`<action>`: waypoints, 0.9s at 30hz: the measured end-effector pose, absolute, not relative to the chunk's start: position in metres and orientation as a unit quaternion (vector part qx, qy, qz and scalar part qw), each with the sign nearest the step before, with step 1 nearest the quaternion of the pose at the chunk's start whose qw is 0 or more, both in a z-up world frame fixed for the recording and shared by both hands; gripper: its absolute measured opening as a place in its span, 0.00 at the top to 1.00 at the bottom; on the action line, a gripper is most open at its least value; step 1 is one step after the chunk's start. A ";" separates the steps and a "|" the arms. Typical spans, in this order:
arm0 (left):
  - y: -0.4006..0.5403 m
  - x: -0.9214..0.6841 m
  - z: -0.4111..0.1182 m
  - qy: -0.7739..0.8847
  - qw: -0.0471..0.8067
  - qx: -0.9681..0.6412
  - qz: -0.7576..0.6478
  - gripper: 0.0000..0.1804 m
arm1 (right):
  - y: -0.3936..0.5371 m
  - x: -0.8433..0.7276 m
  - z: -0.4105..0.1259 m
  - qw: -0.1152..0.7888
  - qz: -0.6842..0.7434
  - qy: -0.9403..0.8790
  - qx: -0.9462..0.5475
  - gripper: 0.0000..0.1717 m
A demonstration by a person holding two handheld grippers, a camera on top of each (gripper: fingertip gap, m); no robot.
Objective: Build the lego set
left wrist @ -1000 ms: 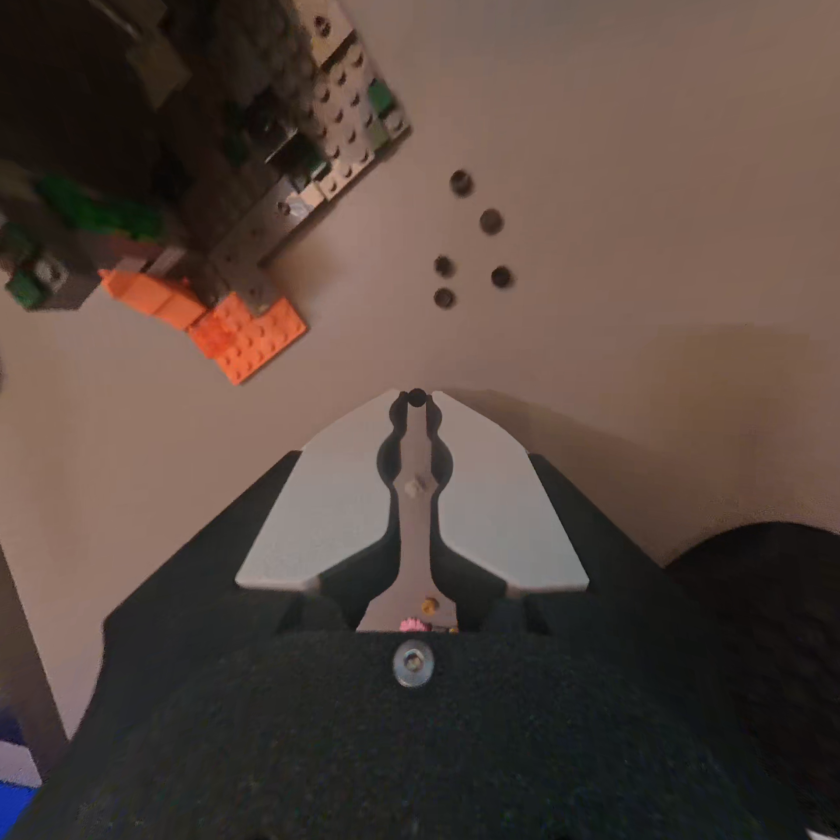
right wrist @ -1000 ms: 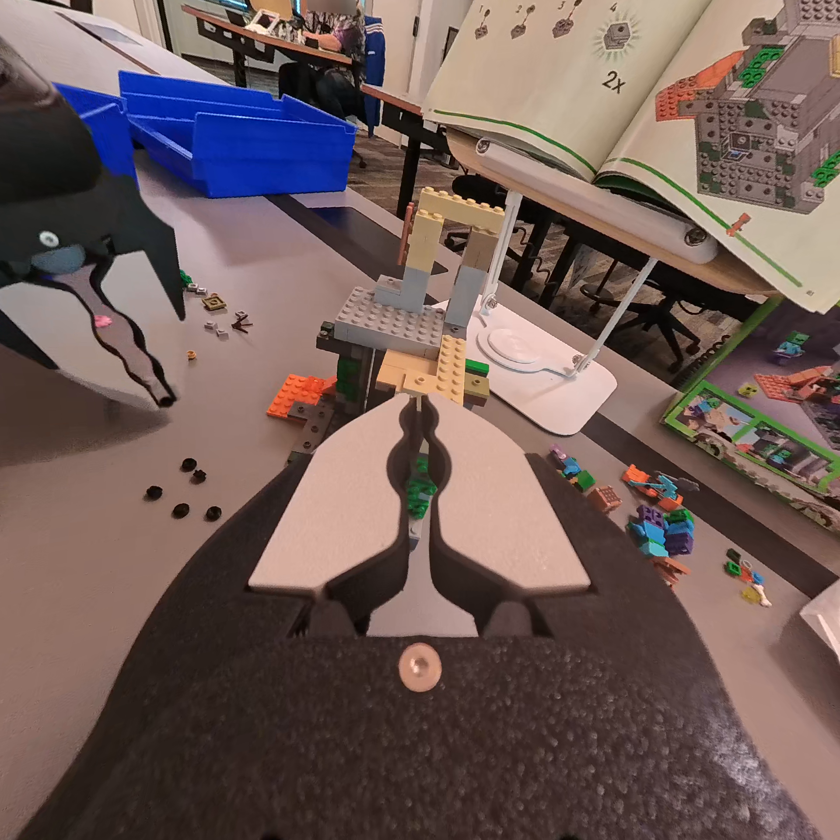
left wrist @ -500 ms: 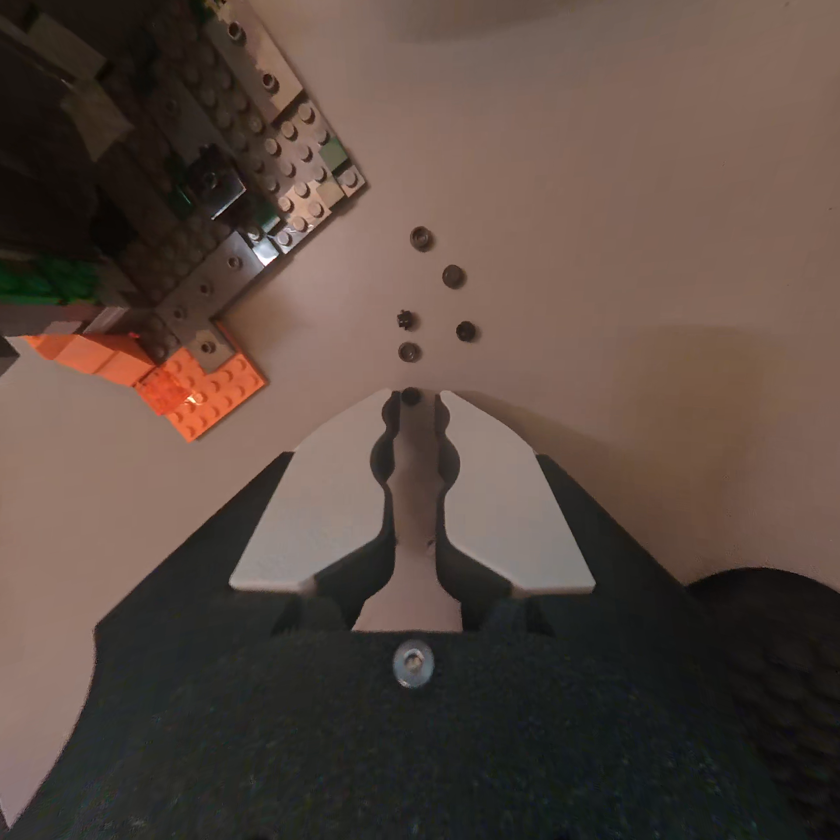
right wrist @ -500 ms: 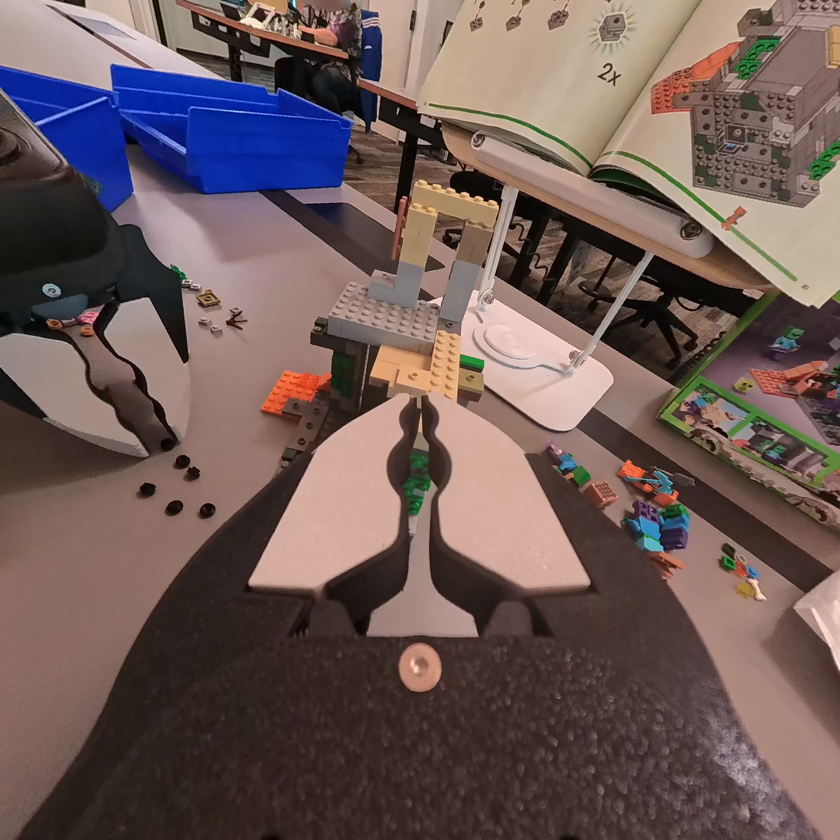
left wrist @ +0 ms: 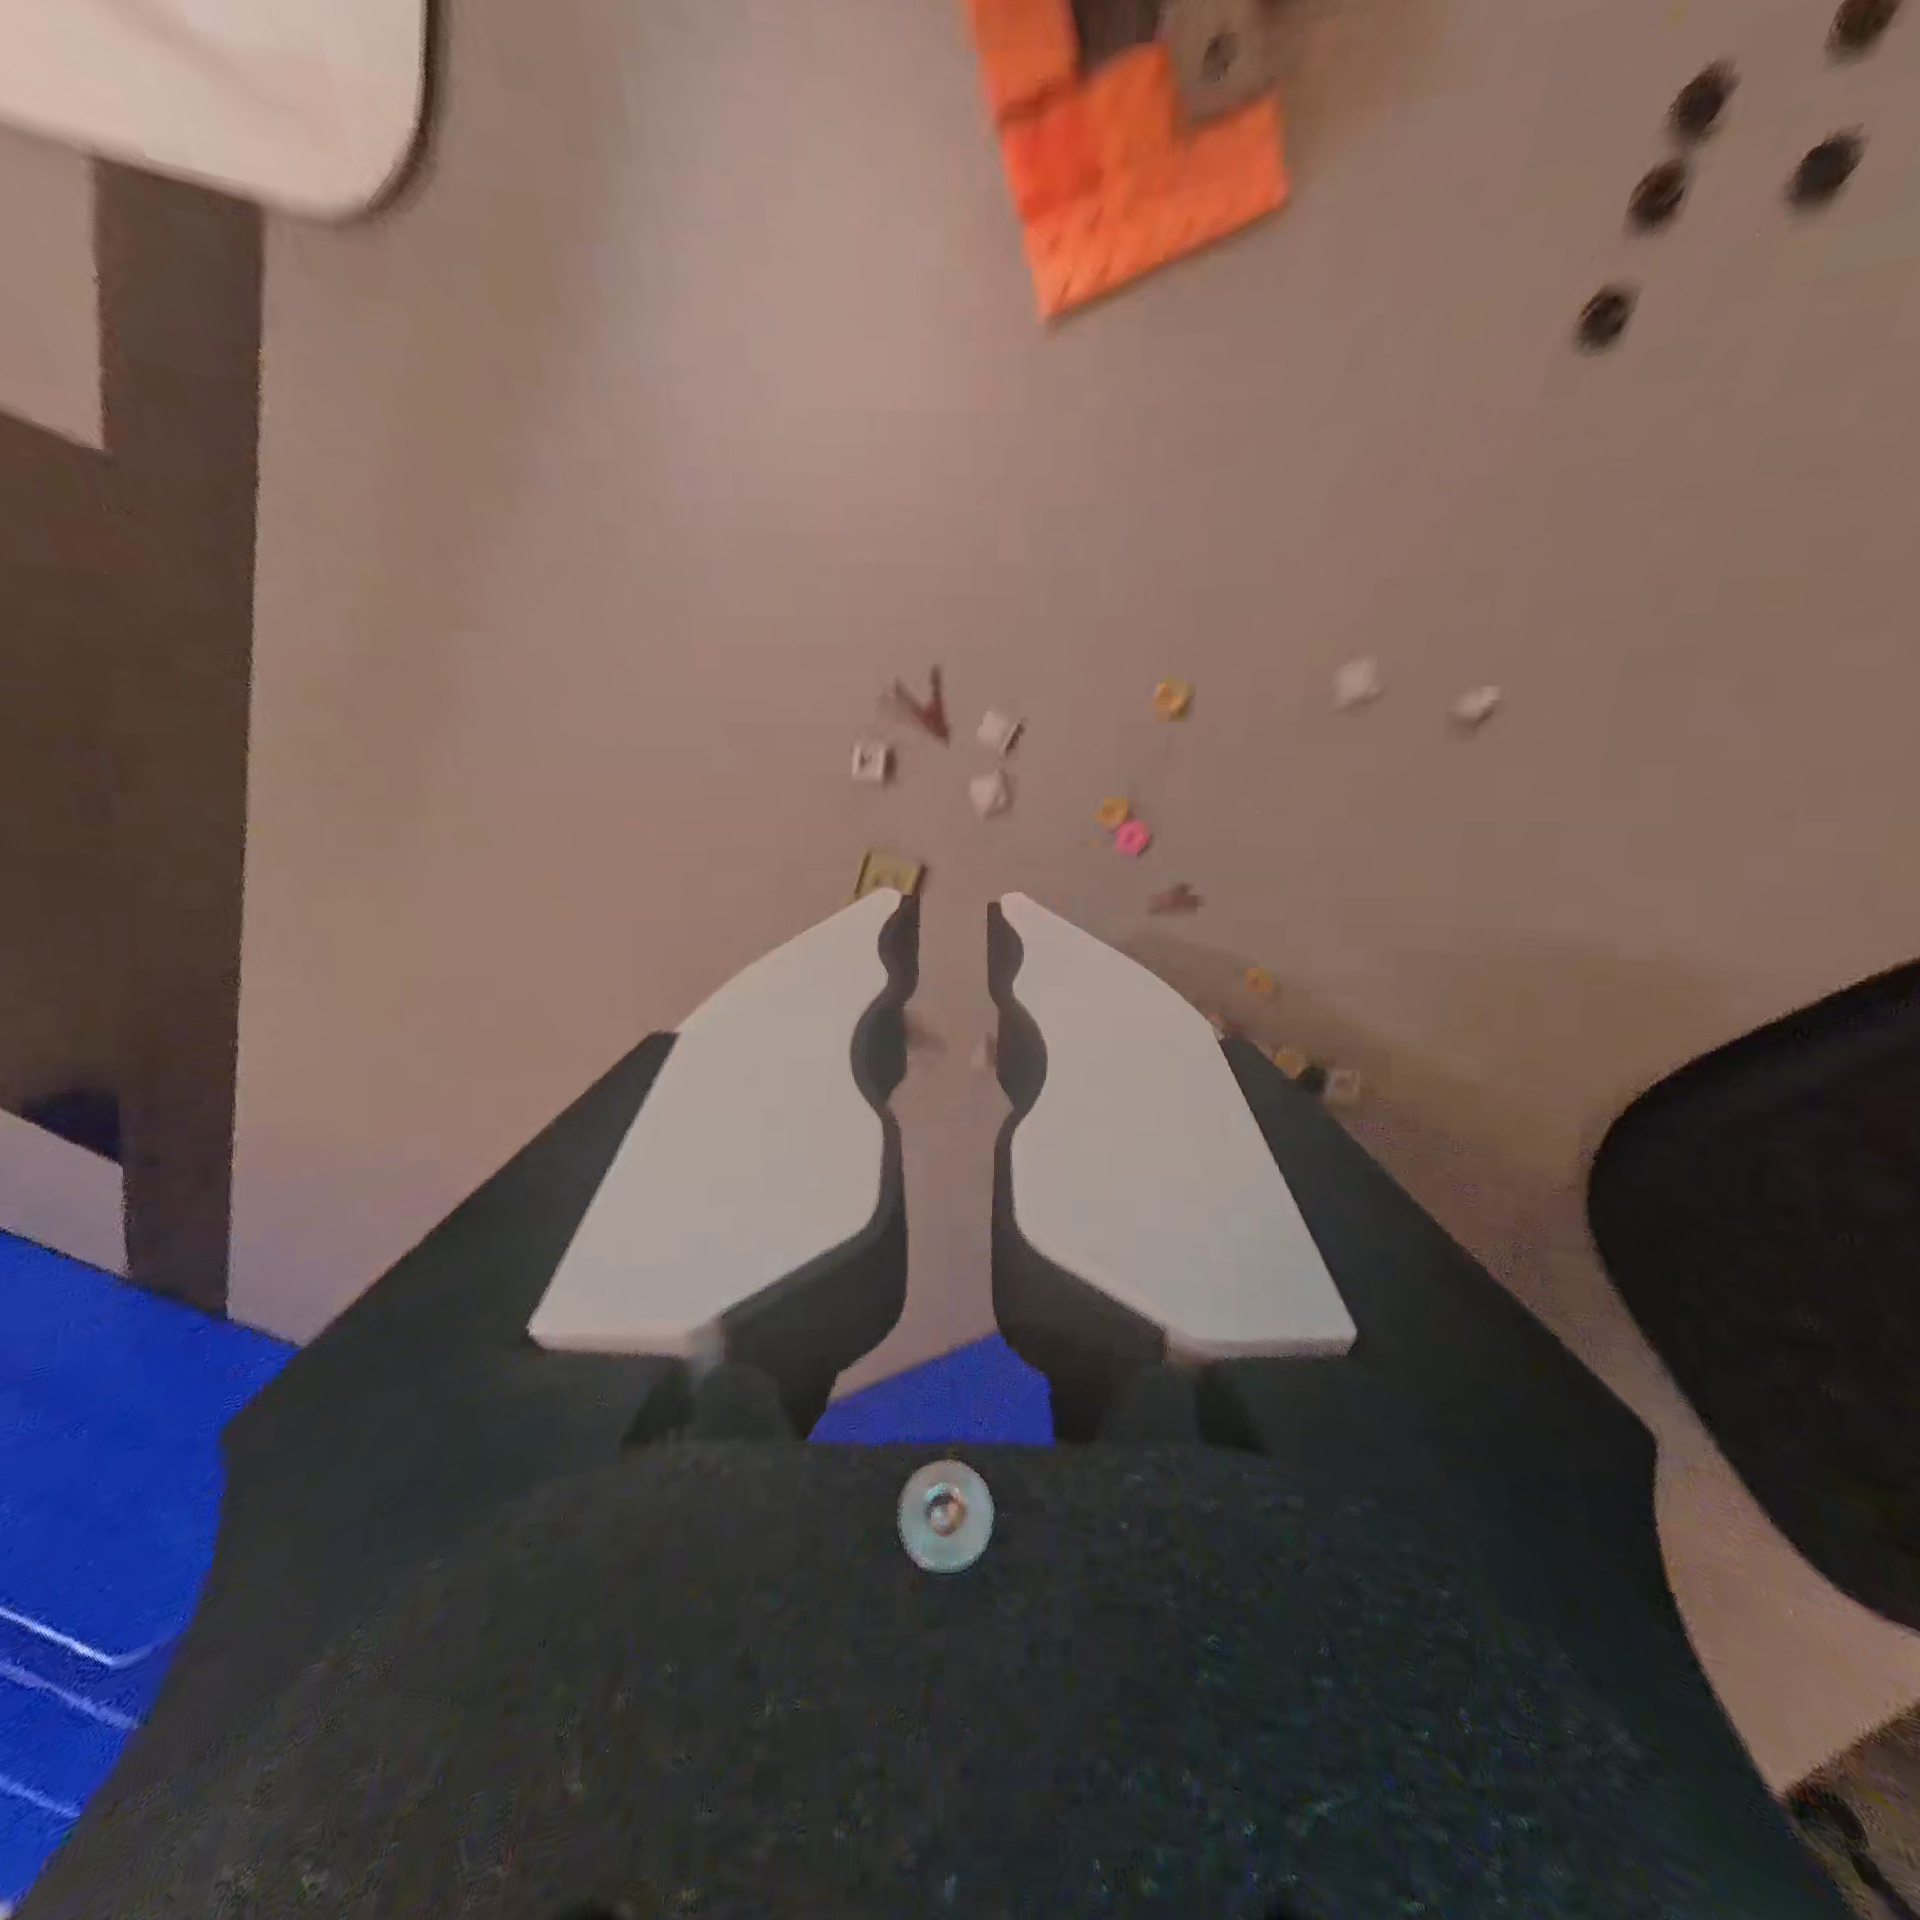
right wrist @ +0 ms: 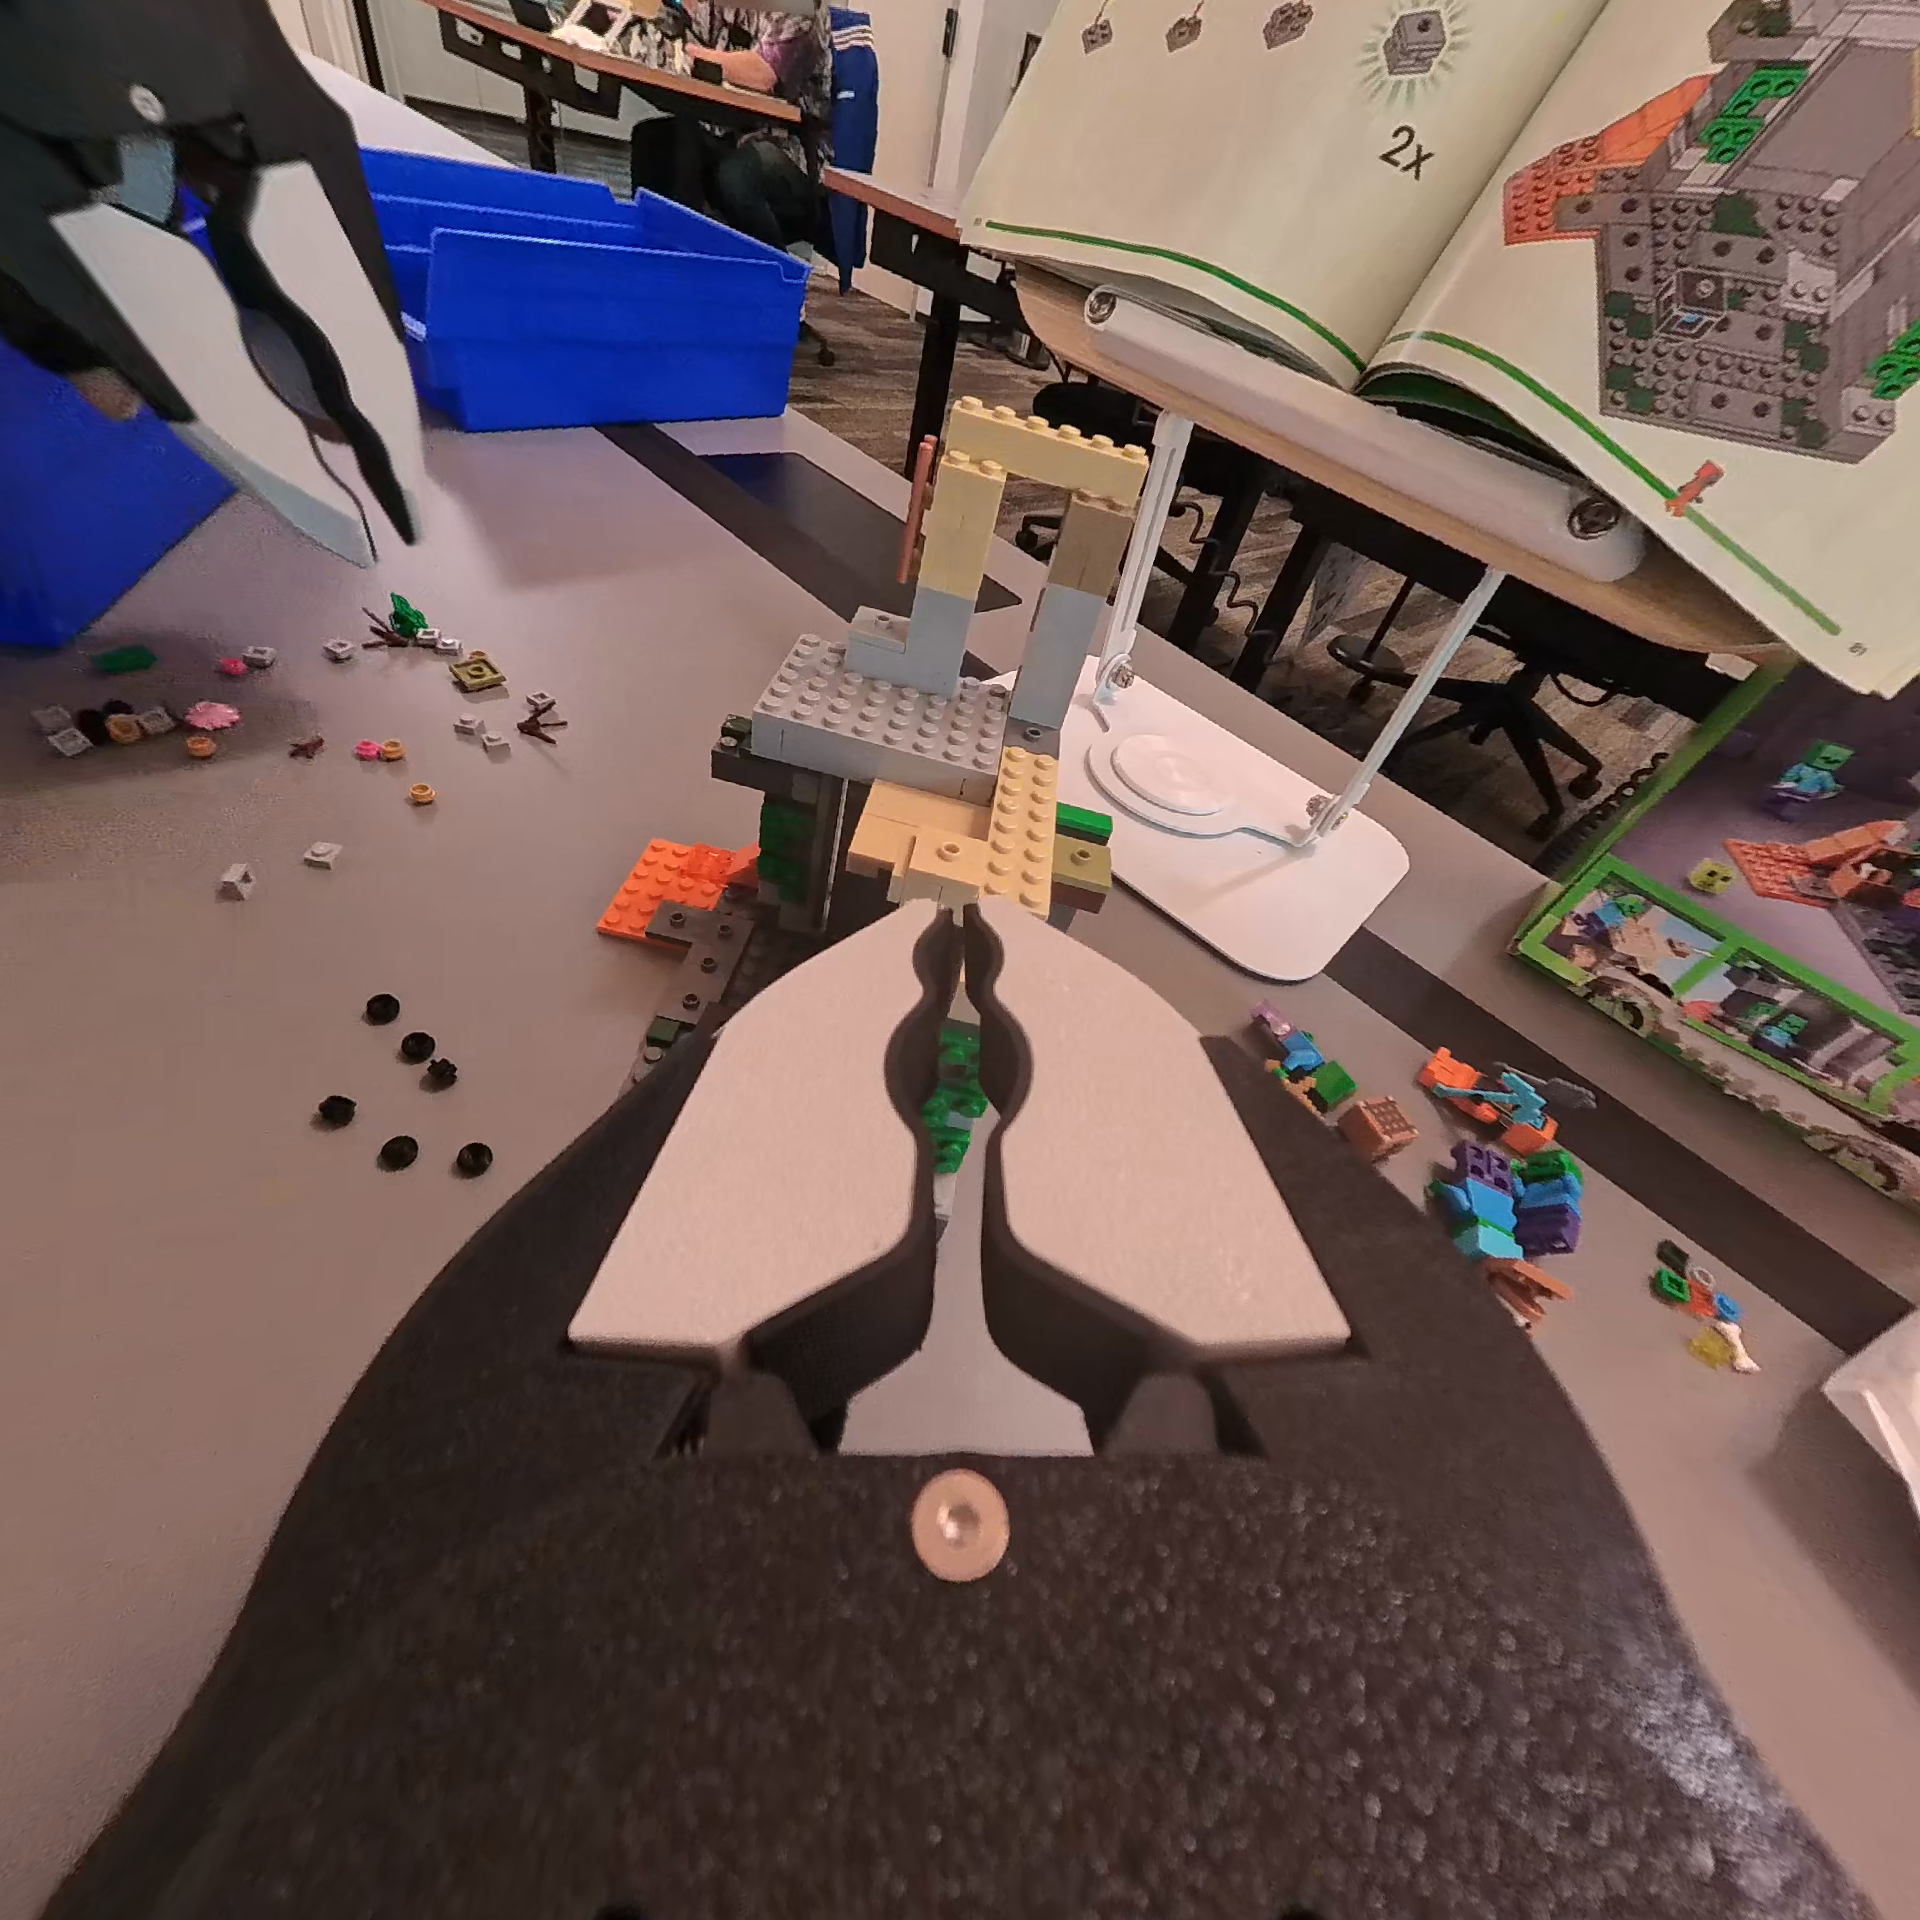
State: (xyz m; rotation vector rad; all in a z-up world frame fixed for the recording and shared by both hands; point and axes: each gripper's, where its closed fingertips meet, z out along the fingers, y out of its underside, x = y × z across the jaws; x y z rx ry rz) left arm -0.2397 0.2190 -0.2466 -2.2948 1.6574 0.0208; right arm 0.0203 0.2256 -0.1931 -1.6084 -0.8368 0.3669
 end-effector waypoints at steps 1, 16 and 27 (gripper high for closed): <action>0.221 -0.251 -0.251 0.575 0.143 -0.805 0.011 0.94 | 0.225 0.020 -0.193 0.602 0.158 -0.362 -0.694 0.99; 0.155 -0.281 -0.292 0.699 -0.039 -0.712 -0.063 0.94 | 0.228 0.022 -0.200 0.594 0.149 -0.368 -0.699 0.99; 0.134 -0.281 -0.308 0.734 -0.070 -0.674 -0.043 0.93 | 0.229 0.021 -0.206 0.587 0.149 -0.373 -0.703 0.99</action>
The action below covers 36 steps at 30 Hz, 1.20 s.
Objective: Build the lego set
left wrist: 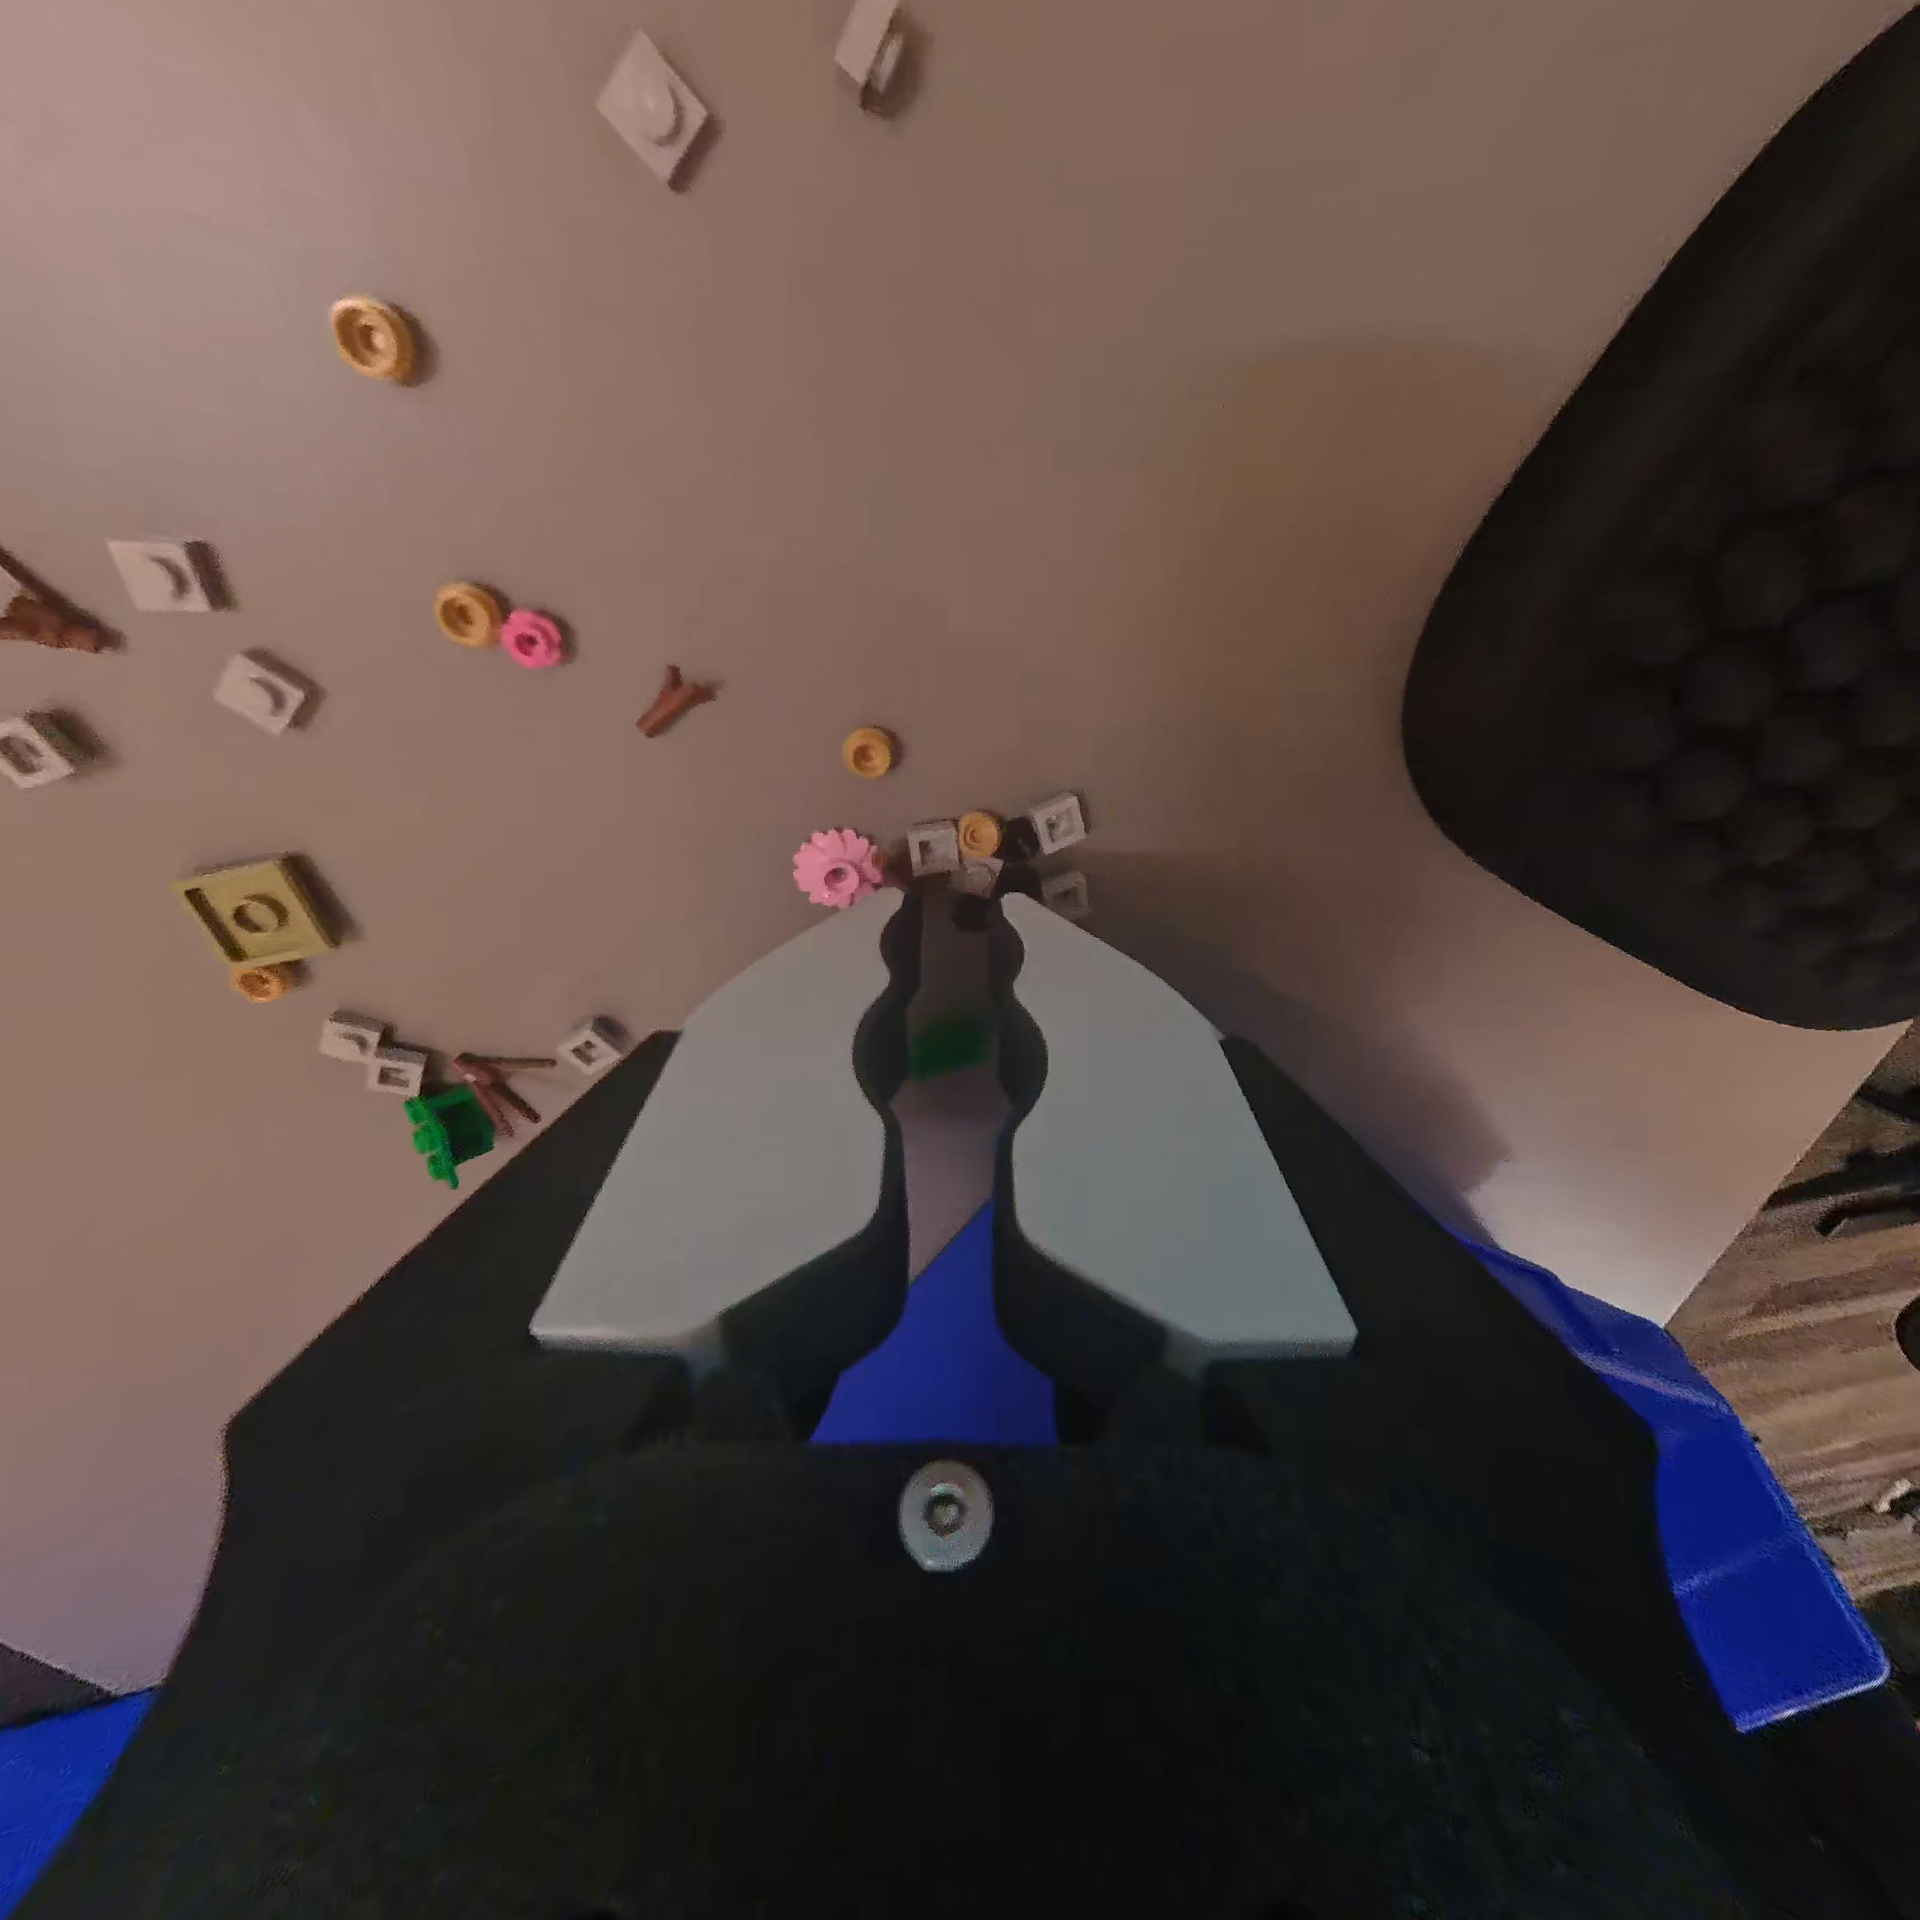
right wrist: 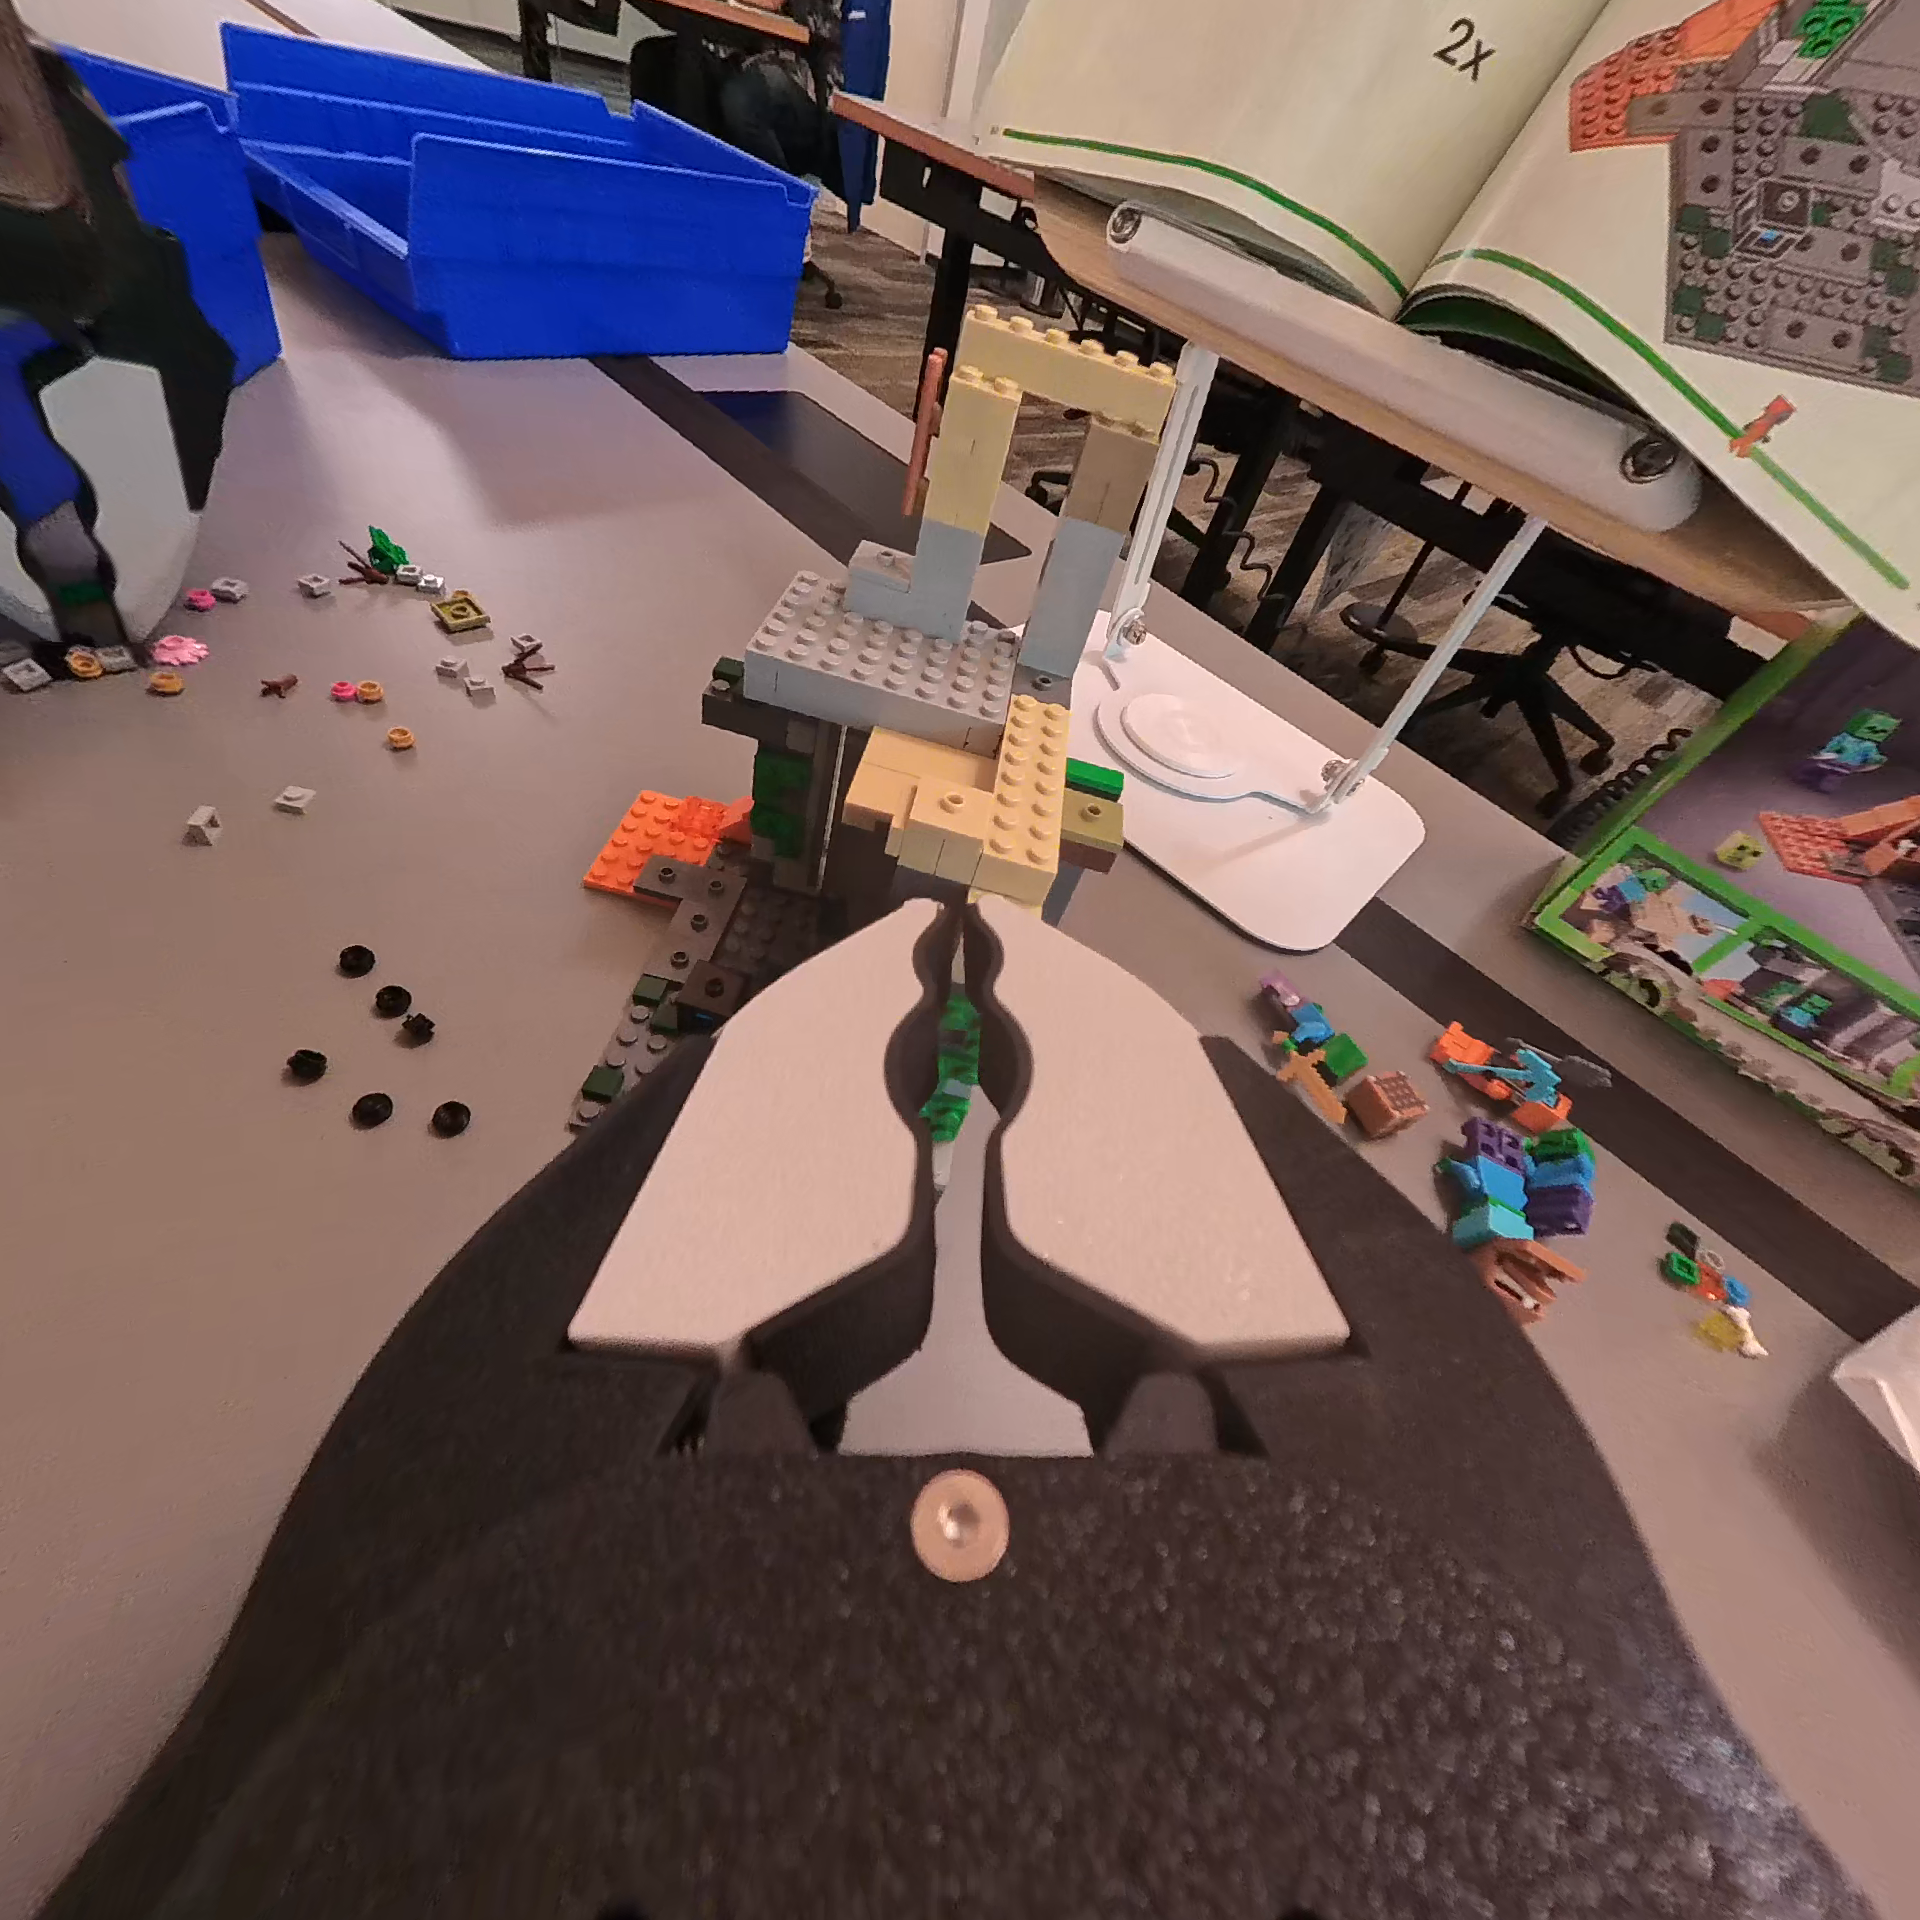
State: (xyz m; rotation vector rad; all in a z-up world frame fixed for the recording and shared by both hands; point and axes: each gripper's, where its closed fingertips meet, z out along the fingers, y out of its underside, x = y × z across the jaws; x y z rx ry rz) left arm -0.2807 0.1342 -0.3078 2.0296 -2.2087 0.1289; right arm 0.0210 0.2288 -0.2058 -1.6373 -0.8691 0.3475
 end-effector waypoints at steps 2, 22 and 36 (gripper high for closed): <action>0.134 -0.282 -0.310 -0.736 0.073 0.671 0.039 0.93 | 0.229 0.021 -0.207 0.586 0.148 -0.374 -0.703 0.99; 0.138 -0.166 -0.272 -0.768 -0.094 0.632 0.048 0.97 | 0.227 0.018 -0.208 0.586 0.150 -0.379 -0.700 1.00; 0.132 -0.095 -0.308 -0.794 -0.092 0.595 0.083 0.96 | 0.228 0.023 -0.202 0.593 0.154 -0.368 -0.699 1.00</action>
